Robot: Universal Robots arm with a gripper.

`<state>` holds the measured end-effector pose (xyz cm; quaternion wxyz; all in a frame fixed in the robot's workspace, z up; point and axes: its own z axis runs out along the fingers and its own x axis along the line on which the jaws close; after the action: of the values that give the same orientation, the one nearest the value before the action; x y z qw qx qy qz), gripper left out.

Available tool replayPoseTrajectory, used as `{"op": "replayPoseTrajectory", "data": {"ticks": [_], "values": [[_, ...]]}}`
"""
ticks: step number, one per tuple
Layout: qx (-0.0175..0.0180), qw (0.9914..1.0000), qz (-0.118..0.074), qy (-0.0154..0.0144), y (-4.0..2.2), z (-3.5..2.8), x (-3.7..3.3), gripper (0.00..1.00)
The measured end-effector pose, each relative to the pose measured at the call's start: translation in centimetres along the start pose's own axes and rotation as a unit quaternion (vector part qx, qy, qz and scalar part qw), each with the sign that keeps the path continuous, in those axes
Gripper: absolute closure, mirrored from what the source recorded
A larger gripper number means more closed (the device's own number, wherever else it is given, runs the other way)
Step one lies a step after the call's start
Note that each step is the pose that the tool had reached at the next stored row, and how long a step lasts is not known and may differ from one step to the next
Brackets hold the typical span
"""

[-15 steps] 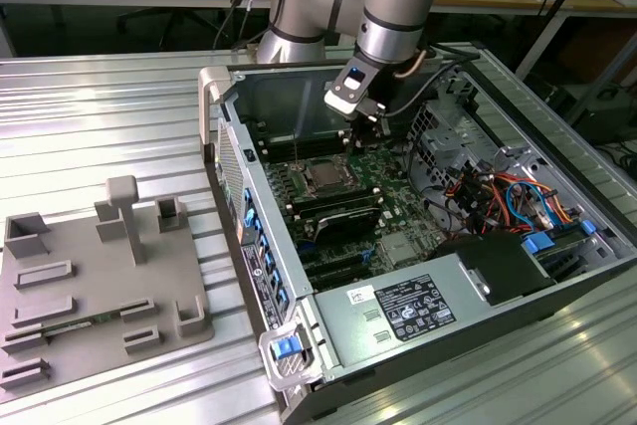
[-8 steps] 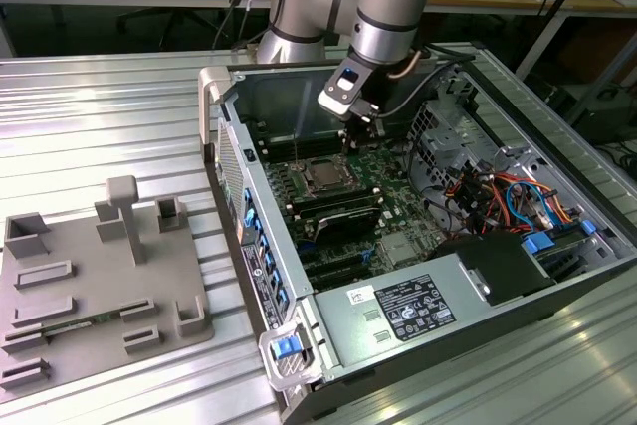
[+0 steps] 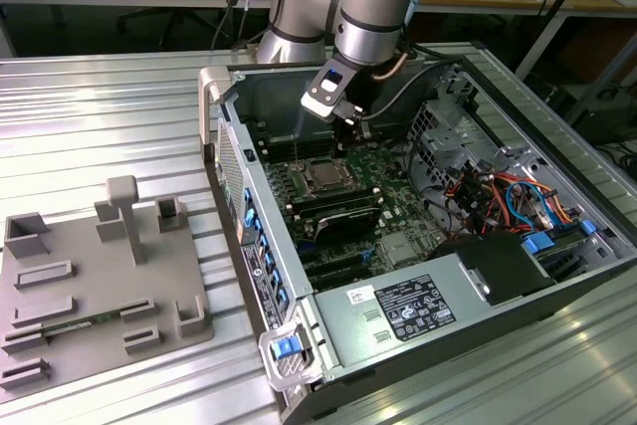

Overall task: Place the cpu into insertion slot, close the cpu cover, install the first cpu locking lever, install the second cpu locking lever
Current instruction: 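Close the cpu cover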

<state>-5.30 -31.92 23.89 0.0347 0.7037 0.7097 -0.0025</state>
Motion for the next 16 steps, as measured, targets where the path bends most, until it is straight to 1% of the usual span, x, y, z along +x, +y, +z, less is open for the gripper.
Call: {"op": "replayPoseTrajectory", "data": {"ticks": [6, 9, 10, 13, 14, 16], "values": [[-0.0001, 1.00000, 0.000, 0.0000, -0.01, 0.03, 0.00, 0.89], [-0.0008, 1.00000, 0.000, 0.0000, -0.07, 0.41, 0.01, 0.89], [-0.0022, 1.00000, 0.000, 0.0000, -0.10, 0.61, 0.00, 0.89], [-0.0054, 0.99999, 0.000, -0.0001, -0.31, 0.93, 0.01, 0.89], [-0.0068, 0.99998, 0.000, -0.0001, -0.49, 1.02, 0.02, 0.89], [-0.0092, 0.99996, 0.001, -0.0001, -1.10, 1.19, 0.03, 0.89]]}}
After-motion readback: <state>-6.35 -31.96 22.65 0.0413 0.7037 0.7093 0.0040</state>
